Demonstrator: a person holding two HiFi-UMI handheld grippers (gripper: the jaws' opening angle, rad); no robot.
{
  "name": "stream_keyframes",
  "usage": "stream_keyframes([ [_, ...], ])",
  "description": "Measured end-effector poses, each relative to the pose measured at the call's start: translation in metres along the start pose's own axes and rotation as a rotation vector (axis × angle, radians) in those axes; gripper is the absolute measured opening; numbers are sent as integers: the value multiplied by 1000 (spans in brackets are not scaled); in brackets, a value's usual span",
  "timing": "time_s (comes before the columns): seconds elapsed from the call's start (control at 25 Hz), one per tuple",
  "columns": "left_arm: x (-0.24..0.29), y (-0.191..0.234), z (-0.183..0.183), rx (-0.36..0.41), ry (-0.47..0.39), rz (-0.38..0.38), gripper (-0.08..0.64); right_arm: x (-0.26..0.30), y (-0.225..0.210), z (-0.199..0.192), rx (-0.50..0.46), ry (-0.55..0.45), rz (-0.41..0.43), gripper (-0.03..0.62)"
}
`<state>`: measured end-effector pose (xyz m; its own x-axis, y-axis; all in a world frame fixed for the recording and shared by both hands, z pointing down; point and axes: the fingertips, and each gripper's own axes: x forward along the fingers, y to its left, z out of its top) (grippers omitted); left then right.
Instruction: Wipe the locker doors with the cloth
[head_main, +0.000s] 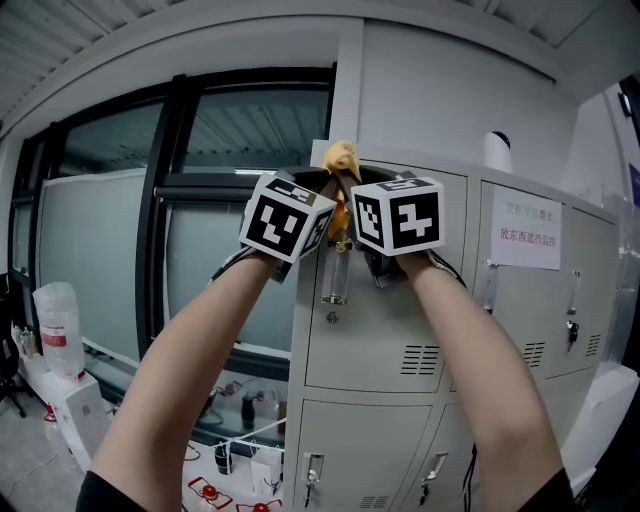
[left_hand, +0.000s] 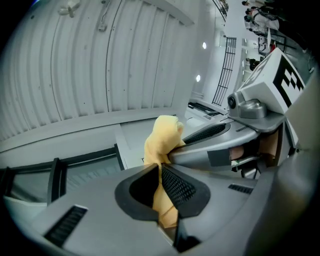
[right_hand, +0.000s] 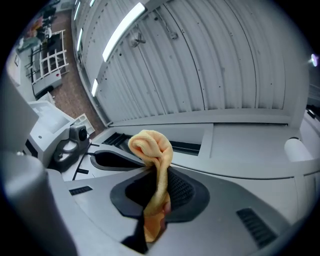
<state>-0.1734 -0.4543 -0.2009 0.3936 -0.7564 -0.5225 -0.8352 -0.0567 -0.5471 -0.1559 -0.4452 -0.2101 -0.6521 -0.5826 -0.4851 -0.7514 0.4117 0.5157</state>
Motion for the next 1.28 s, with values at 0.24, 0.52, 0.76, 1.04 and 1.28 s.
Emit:
stream_keyframes([
  [0.24,7,3,0,29,7,-5,37,8,-9,-1,12,15,-39,71],
  [0.52,10,4,1,39,61,-25,37,12,-15,0,11,43,-40,71],
  [0.76,10,3,1,42,70,3,35,11,-16,0,14,40,-60,71],
  [1.04,17,-10,5,44,75,-26,35,3,-26,-3,18,56,-75,71],
  [1.28,26,-32,13,31,69,-37,35,-14,-47,-10,23,69,-90,71],
])
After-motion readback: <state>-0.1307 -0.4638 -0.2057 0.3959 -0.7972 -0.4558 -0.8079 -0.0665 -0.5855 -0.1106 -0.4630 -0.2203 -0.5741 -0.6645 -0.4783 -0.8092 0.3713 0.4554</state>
